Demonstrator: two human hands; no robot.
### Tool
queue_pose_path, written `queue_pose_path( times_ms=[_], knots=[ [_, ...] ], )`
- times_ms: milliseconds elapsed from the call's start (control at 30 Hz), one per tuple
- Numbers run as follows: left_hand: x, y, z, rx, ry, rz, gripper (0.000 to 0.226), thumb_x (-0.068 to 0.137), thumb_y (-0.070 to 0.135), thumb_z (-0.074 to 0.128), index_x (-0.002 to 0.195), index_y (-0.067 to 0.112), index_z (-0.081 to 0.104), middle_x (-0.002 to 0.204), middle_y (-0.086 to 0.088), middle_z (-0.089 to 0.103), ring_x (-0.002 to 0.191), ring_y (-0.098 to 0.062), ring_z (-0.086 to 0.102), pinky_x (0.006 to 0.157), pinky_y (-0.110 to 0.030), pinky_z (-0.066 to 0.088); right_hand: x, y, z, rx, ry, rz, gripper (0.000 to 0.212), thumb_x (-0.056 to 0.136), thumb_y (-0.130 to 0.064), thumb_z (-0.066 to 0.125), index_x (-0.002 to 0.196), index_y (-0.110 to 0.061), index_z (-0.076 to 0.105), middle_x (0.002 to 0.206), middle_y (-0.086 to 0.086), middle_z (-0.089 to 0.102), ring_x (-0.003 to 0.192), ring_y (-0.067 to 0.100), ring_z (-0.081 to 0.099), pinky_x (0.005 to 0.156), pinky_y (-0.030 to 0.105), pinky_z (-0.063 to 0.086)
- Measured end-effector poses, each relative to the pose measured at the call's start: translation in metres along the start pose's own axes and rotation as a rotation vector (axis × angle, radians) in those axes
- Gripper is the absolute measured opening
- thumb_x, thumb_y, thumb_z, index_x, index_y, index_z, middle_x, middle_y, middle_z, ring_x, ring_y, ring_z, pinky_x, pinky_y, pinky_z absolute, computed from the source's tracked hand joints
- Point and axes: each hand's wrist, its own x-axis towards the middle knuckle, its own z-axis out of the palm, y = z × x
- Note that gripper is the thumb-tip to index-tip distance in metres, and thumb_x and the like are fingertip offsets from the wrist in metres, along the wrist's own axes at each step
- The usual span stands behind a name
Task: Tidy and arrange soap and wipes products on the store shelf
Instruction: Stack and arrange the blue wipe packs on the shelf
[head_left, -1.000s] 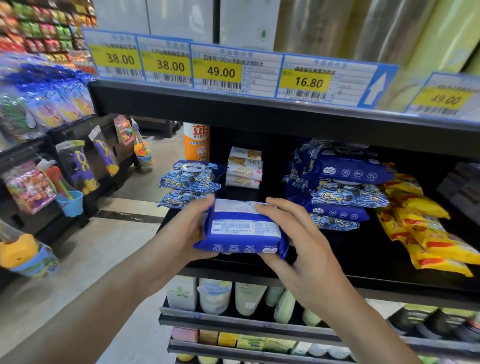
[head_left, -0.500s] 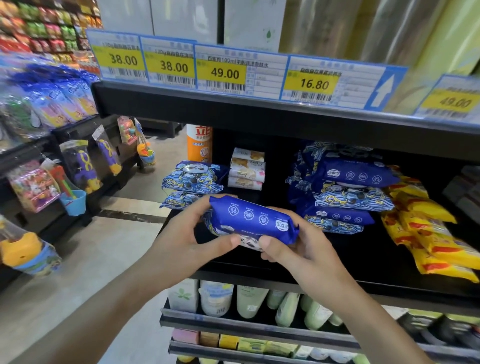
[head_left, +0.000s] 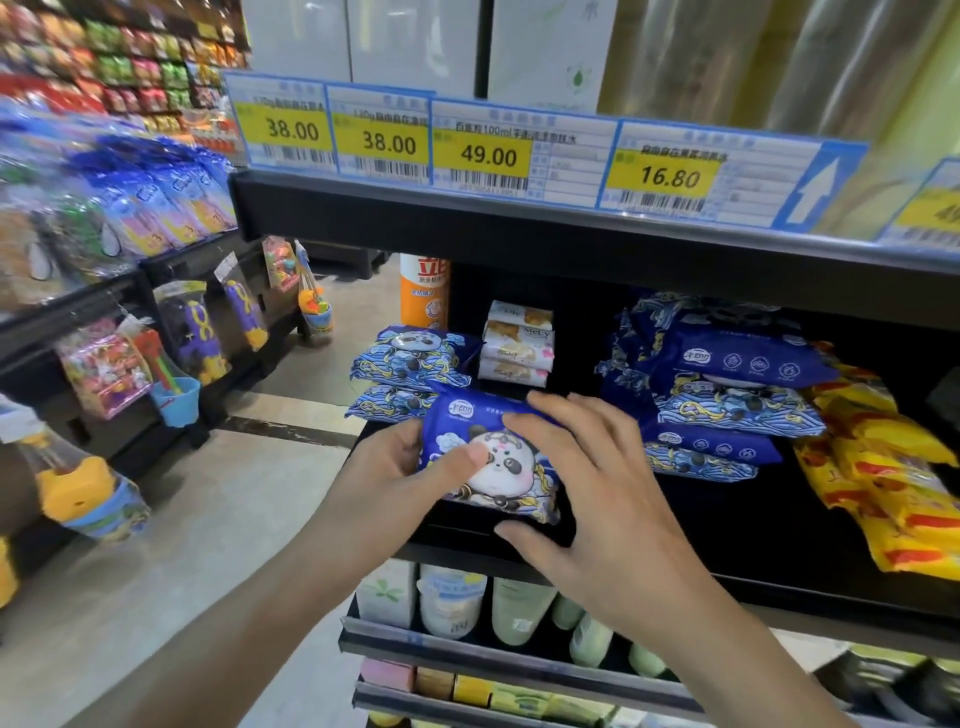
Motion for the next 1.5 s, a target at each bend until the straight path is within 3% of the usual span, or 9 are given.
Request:
queue_pose_path(
  times_ms=[167,267,400,467,633,1000,1167,1267,1500],
  knots=[
    [0.006,0.011,-0.008,-0.027,0.117,-0.145,0.048,0.086,0.061,0.065,0.109,0.02,0.077,0.098,0.0,0.082,0.085,-0.012,0.078,0.092,-0.035,0.057,0.028,0.0,-0.002,0.17,0.028,-0.002,0.072,0.077,-0.037,0.081,0.142,-0.037,0.049,0.138,-0.023,0.047,0.13,0.008,0.042,0.107,0.02,0.036],
    [0.009,0.015,-0.023,-0.195,0.149,-0.211,0.045,0.102,0.052,0.048,0.117,0.017,0.071,0.099,-0.007,0.082,0.082,-0.015,0.077,0.086,-0.036,0.054,0.053,0.006,-0.006,0.443,0.091,0.124,0.065,0.072,-0.035,0.083,0.131,-0.039,0.056,0.13,-0.02,0.057,0.12,0.007,0.057,0.099,0.032,0.051],
    [-0.002,-0.011,-0.032,0.468,0.122,0.162,0.027,0.092,0.03,0.058,0.114,0.028,0.072,0.107,0.011,0.077,0.104,-0.008,0.067,0.1,-0.037,0.05,0.105,0.013,-0.006,0.577,0.08,0.284,0.062,0.074,-0.033,0.089,0.126,-0.041,0.057,0.124,-0.02,0.065,0.107,0.0,0.065,0.096,0.04,0.057],
    [-0.002,-0.022,-0.03,0.907,0.041,0.325,0.037,0.091,0.044,0.054,0.124,0.032,0.068,0.12,0.016,0.069,0.114,-0.01,0.058,0.101,-0.035,0.046,0.132,0.016,0.0,0.486,0.013,0.332,0.061,0.075,-0.036,0.089,0.127,-0.044,0.058,0.127,-0.02,0.065,0.113,0.003,0.064,0.104,0.036,0.052],
    [0.009,-0.04,-0.027,1.251,-0.026,0.281,0.055,0.094,0.063,0.033,0.141,0.041,0.052,0.142,0.02,0.048,0.129,-0.012,0.041,0.108,-0.031,0.032,0.178,0.011,0.025,0.357,-0.153,0.344,0.049,0.081,-0.04,0.082,0.121,-0.044,0.055,0.133,-0.013,0.061,0.118,0.015,0.061,0.106,0.038,0.047],
    [0.012,-0.052,-0.03,1.23,0.006,0.279,0.055,0.094,0.066,0.028,0.139,0.043,0.051,0.14,0.023,0.046,0.127,-0.01,0.04,0.105,-0.03,0.034,0.187,0.009,0.048,0.369,-0.134,0.351,0.035,0.089,-0.035,0.077,0.118,-0.043,0.059,0.122,-0.007,0.046,0.111,0.016,0.056,0.09,0.044,0.059],
    [0.013,-0.05,-0.026,1.213,0.008,0.272,0.061,0.089,0.066,0.026,0.139,0.043,0.051,0.141,0.022,0.046,0.129,-0.01,0.04,0.108,-0.03,0.031,0.178,0.013,0.043,0.264,-0.103,0.32,0.049,0.086,-0.035,0.078,0.129,-0.041,0.055,0.134,-0.006,0.046,0.124,0.018,0.053,0.098,0.027,0.041],
    [0.015,-0.046,-0.019,1.169,0.014,0.288,0.059,0.089,0.065,0.031,0.137,0.041,0.054,0.136,0.021,0.05,0.126,-0.01,0.042,0.108,-0.032,0.033,0.162,0.01,0.028,0.214,-0.061,0.274,0.051,0.086,-0.033,0.076,0.133,-0.038,0.055,0.137,-0.007,0.047,0.127,0.017,0.053,0.109,0.037,0.044],
    [0.031,-0.039,0.024,1.147,-0.046,0.344,0.049,0.092,0.06,0.047,0.136,0.04,0.055,0.133,0.018,0.053,0.124,-0.013,0.045,0.105,-0.035,0.037,0.082,0.017,-0.025,0.082,0.065,0.118,0.032,0.091,-0.022,0.068,0.123,-0.026,0.066,0.124,-0.007,0.06,0.116,0.021,0.058,0.099,0.04,0.049]
  ],
)
